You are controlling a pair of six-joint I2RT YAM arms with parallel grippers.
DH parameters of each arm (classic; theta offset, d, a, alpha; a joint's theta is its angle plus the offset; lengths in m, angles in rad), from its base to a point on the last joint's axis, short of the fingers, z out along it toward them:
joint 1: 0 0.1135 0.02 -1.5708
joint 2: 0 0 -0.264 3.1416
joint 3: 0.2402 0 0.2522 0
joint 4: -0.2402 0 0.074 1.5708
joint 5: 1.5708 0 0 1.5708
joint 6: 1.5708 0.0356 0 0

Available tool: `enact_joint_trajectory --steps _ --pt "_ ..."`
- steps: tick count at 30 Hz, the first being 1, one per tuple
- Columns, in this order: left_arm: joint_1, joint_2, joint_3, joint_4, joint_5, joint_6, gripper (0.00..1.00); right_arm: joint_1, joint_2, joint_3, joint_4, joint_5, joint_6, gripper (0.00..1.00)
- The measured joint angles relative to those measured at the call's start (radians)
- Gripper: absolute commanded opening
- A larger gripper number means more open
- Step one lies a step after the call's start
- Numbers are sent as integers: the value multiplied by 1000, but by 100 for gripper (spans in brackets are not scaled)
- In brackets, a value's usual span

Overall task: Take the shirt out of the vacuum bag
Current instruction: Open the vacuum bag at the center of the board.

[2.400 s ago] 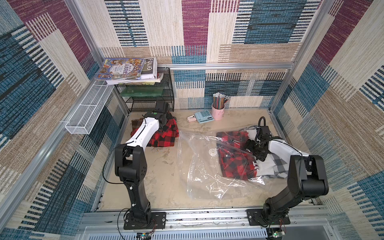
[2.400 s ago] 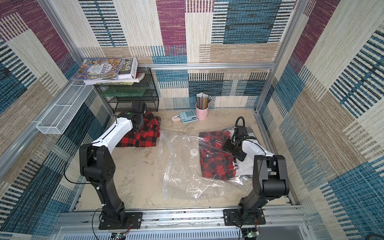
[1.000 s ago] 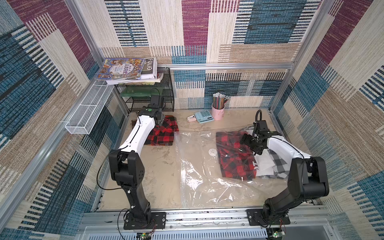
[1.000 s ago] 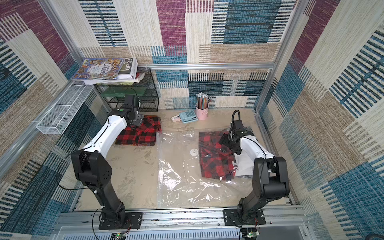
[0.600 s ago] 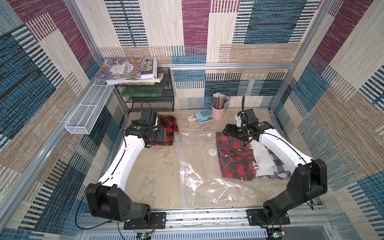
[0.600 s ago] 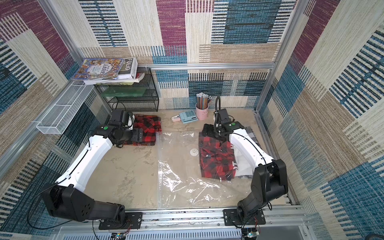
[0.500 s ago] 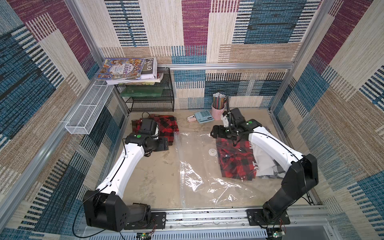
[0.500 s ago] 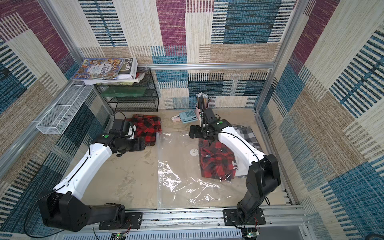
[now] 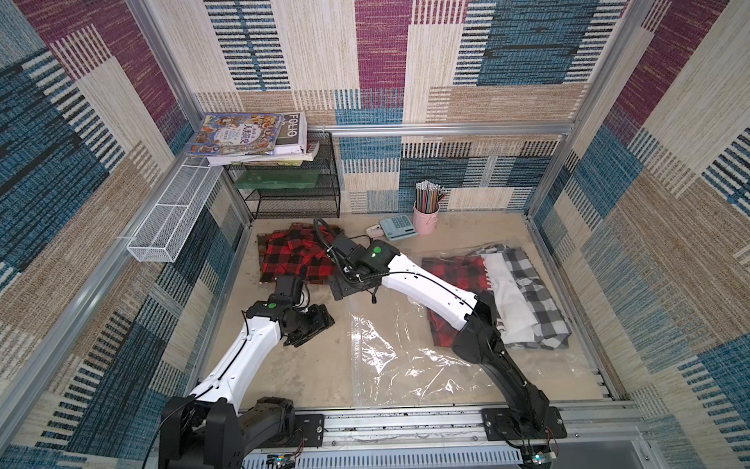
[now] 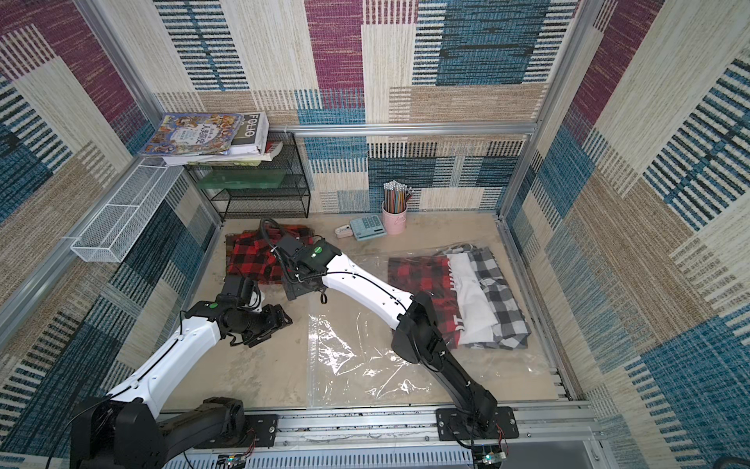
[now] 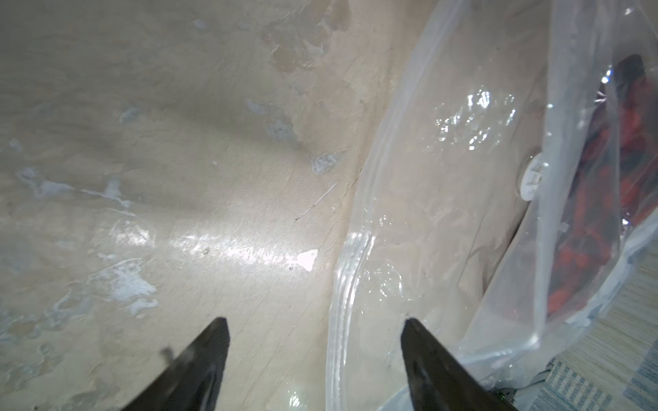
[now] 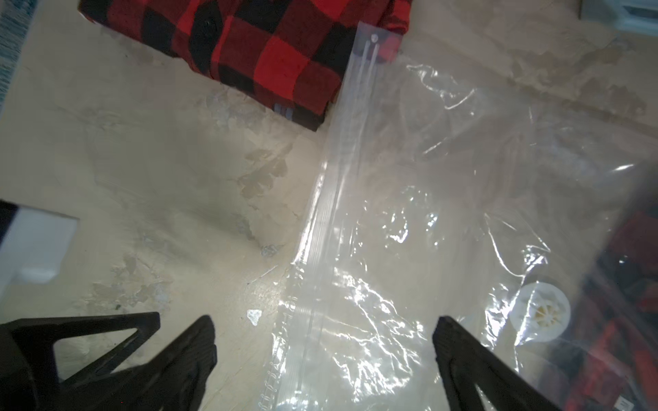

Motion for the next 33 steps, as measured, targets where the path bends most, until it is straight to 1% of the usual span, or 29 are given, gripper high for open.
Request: enact_joint_trajectory --steps 4,12,18,20,21,22,24,26,28,33 --pt "32 -24 -45 29 0 -23 75 43 36 -13 -24 30 -7 99" --pt "68 -52 -109 66 0 -39 73 65 85 -23 -72 142 -12 100" --pt "71 -66 -124 90 1 -46 72 68 129 -40 -116 216 0 89" --pt "71 -68 -119 89 2 -45 72 73 133 -37 -131 242 9 83" --pt "71 -70 -116 90 5 -45 71 76 132 -32 -138 253 15 78" --pt "71 -72 -113 93 7 -45 71 77 130 -28 -140 265 19 71" --pt "71 -78 -112 106 24 -41 69 80 118 -26 -141 280 23 50" --pt "71 -79 -110 124 49 -42 69 78 98 -26 -140 287 24 31" --pt "68 -80 -103 144 80 -42 68 76 72 -24 -138 289 27 20" --pt "41 -69 -52 211 190 -55 66 71 8 -24 -132 289 31 19"
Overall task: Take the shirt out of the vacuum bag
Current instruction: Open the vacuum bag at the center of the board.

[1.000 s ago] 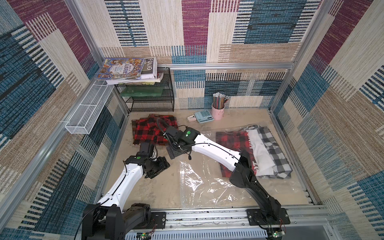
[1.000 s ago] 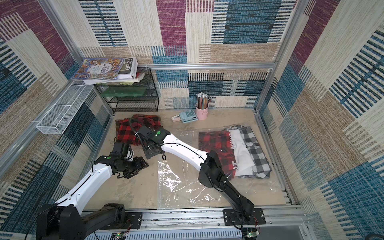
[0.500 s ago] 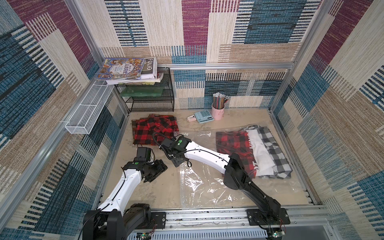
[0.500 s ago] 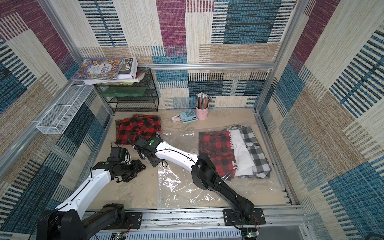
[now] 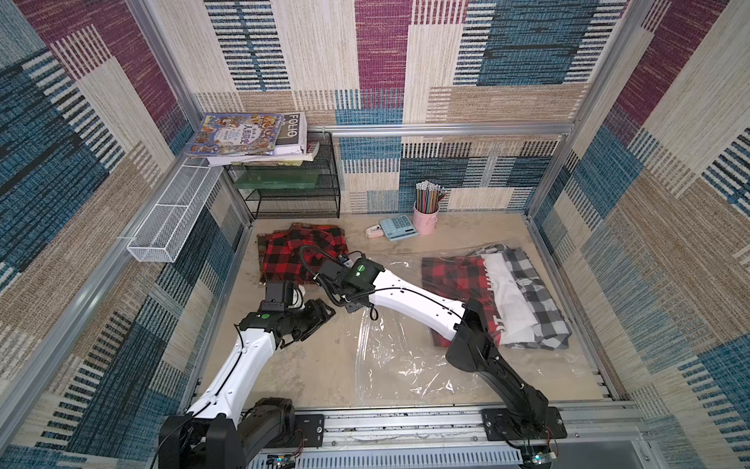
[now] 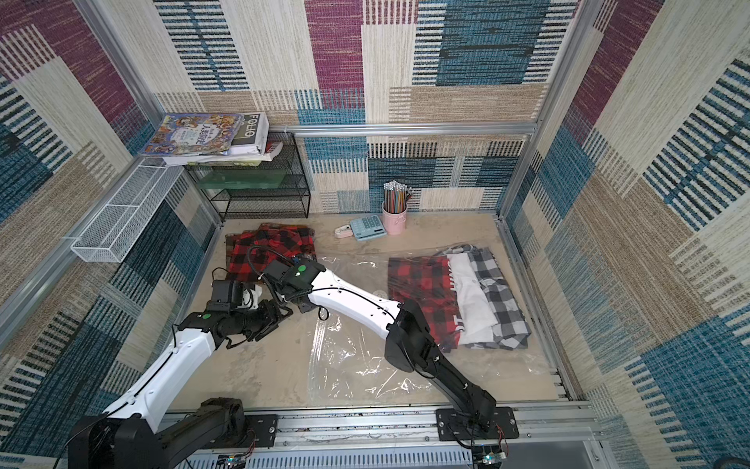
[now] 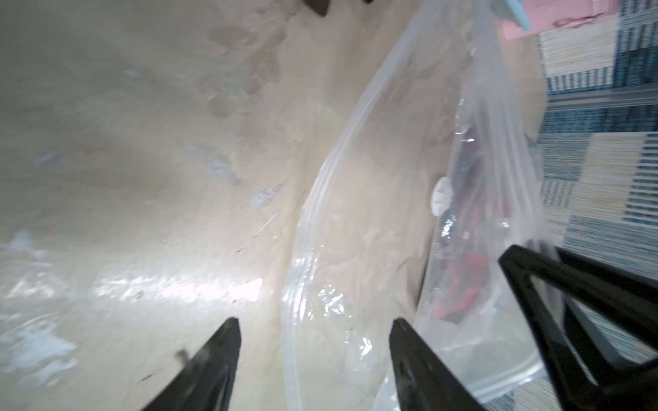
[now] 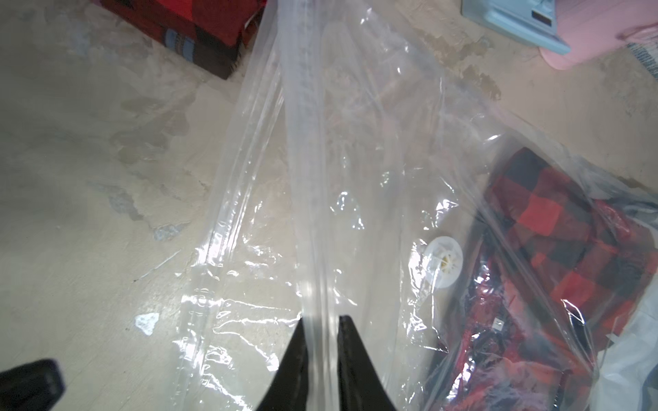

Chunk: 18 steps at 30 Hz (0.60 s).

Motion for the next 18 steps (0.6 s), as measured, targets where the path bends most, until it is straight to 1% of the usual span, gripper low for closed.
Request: enact_joint_trajectory --steps 4,8,9,10,18 --pt "-58 37 52 44 73 -21 64 -5 -28 0 3 -15 0 17" --pt "-110 98 54 101 119 -58 62 -13 -48 0 9 -40 5 15" --pt "-122 113 51 116 125 -74 62 -13 -53 0 10 -45 6 15" --pt "-136 129 48 135 133 -88 62 -13 -56 0 12 -52 7 11" --pt "-233 266 37 323 164 -200 63 -13 -72 0 30 -126 14 11"
